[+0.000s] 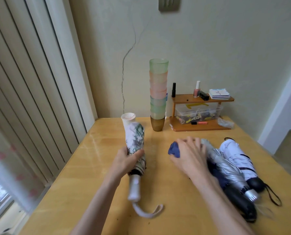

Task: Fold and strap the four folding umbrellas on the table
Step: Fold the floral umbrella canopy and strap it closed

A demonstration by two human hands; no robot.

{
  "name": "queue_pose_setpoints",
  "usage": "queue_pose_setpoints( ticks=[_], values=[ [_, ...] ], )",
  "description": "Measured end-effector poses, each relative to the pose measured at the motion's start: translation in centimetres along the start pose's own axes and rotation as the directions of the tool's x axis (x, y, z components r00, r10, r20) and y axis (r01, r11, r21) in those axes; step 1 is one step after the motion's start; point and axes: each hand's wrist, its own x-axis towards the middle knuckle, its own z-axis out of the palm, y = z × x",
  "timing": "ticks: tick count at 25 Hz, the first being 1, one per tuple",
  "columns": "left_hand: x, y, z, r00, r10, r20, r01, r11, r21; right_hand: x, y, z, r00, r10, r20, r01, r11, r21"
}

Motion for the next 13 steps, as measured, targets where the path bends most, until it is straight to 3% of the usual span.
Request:
queue_pose_setpoints(
  ticks=[1,2,4,7,10,13],
  values=[
    [-0.2,-0.6,0.1,0.999,-0.025,0.035,0.023,0.998,0.060,0.0,1.2,-0.1,0.997,0.057,0.046,-0.048,0.983,-0.177],
    [-0.2,-1.1,0.3,0.998,-0.032,0.045,0.025,0.990,0.136,-0.1,2.1,-0.1,0.989,0.098,0.113,-0.068,0.968,-0.240],
    [-0.6,-1.4,0.8,0.999,-0.034,0.029,0.023,0.948,0.317,0.4,2.9,0.8,0.983,0.065,0.169,-0.028,0.977,-0.210],
    [-0.9,-0.7,1.9,1.000,-0.010,-0.014,0.015,0.887,0.462,2.2,1.7,1.5,0.990,0.075,0.121,-0.084,0.994,0.076],
    [-1.1,-0.7,2.5,0.998,0.035,-0.042,-0.010,0.873,0.487,3.3,-1.5,3.0,0.977,0.083,0.195,-0.158,0.900,0.407],
    [-0.7,-1.1,2.5,0.995,0.078,-0.057,-0.043,0.891,0.451,3.4,-3.8,4.6,0.978,0.035,0.205,-0.153,0.791,0.592]
  ],
)
